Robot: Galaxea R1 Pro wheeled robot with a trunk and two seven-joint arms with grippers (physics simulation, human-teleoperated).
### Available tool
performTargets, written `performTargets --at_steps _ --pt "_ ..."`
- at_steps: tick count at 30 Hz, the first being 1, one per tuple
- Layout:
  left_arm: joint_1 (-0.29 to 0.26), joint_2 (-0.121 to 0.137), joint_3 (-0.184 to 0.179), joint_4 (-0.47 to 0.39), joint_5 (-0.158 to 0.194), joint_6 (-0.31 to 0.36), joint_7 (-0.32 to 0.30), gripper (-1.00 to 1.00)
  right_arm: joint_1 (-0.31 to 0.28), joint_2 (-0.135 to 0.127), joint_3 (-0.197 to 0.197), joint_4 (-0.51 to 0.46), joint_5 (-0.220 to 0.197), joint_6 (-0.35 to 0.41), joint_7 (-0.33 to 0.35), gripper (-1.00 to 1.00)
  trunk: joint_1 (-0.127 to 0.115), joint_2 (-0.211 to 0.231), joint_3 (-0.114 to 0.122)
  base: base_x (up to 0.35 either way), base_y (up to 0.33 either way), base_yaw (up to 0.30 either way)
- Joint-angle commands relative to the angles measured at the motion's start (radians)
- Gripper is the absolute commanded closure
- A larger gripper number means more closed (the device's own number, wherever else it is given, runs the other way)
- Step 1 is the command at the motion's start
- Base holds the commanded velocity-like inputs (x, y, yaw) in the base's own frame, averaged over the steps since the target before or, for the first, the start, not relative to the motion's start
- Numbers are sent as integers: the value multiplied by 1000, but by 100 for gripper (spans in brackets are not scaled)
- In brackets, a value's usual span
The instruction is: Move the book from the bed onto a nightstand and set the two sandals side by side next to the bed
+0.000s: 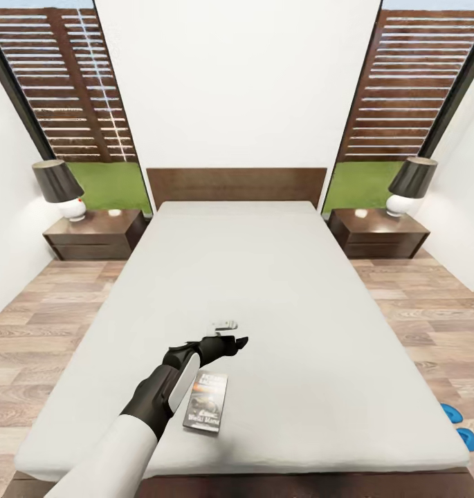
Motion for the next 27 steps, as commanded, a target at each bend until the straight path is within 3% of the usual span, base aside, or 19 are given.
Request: performTargets --at_steps 1,7,11,12,16,27 --pt "-1 0 2 -1 4 6 0 -100 -1 -1 -5 3 -3 2 4 -100 0 -1 -3 0 -7 0" --pt "-1 0 60 0 3 6 3 -100 -1 -1 -5 3 -3 2 3 -100 0 -1 -12 0 -2 0" --pt "-1 0 86 0 2 6 49 -100 -1 -1 -5 3 -3 2 3 -100 0 -1 -18 0 0 0" --pt "-1 0 91 -1 2 5 87 -100 -1 -1 -5 3 -3 2 2 -100 0 -1 -20 0 0 0" --pt "-1 0 94 1 2 5 139 -100 -1 -1 -5 3 -3 2 2 -100 0 -1 -26 0 0 0" --pt "-1 0 95 4 1 5 151 -100 -2 -1 -5 3 -3 2 2 -100 0 -1 -43 0 0 0"
